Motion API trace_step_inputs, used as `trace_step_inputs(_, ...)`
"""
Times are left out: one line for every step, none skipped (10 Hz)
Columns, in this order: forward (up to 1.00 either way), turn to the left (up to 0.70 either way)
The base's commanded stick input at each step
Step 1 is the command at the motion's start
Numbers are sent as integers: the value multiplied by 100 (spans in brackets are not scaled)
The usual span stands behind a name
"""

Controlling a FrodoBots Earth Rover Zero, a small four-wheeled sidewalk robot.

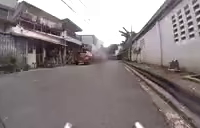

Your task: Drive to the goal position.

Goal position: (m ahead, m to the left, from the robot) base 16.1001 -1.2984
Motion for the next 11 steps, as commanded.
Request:
trace_step_inputs(70,0)
trace_step_inputs(70,0)
trace_step_inputs(70,0)
trace_step_inputs(70,-1)
trace_step_inputs(70,-4)
trace_step_inputs(70,-10)
trace_step_inputs(70,-12)
trace_step_inputs(70,-5)
trace_step_inputs(70,0)
trace_step_inputs(70,0)
trace_step_inputs(70,0)
